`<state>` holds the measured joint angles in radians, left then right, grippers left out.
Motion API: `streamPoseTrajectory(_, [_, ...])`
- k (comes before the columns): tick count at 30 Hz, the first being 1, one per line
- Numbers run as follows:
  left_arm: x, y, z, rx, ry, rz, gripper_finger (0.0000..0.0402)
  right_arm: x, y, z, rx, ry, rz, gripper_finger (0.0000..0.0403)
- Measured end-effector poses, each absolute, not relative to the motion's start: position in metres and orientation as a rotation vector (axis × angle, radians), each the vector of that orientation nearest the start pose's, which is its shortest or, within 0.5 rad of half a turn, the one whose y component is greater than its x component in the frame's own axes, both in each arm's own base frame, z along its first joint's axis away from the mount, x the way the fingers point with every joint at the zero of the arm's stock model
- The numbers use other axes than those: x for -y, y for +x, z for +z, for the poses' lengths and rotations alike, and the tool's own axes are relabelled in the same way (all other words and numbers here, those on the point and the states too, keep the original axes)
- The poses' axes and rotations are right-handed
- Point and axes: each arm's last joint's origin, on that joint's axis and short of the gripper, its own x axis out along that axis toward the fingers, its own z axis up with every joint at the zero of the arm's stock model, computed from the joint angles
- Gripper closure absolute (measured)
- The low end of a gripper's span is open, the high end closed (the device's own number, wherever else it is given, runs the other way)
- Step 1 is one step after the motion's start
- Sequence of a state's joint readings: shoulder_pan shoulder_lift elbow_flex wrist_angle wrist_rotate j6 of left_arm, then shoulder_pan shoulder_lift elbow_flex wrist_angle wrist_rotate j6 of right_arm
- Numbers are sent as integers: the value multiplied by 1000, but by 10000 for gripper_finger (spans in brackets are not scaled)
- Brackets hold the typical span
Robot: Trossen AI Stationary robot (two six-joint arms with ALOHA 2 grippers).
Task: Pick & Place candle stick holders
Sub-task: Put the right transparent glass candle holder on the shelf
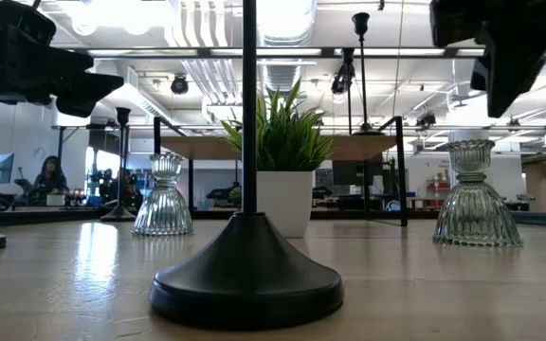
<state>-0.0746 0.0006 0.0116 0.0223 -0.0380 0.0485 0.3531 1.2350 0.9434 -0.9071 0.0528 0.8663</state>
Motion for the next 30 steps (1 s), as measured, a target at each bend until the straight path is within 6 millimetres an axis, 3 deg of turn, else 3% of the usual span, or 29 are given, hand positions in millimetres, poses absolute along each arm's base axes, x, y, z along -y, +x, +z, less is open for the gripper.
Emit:
streamPoseTrajectory(10, [6, 97, 170, 34, 46, -36, 101, -97, 196, 235, -1212, 409, -250, 292])
streamPoseTrajectory(22, [6, 97, 170, 34, 46, -36, 101, -104, 206, 198, -1283, 302, -291, 229])
streamPoseTrajectory(30, [6, 97, 170, 34, 47, -36, 101, -109, 223, 184, -1208, 220, -288, 189])
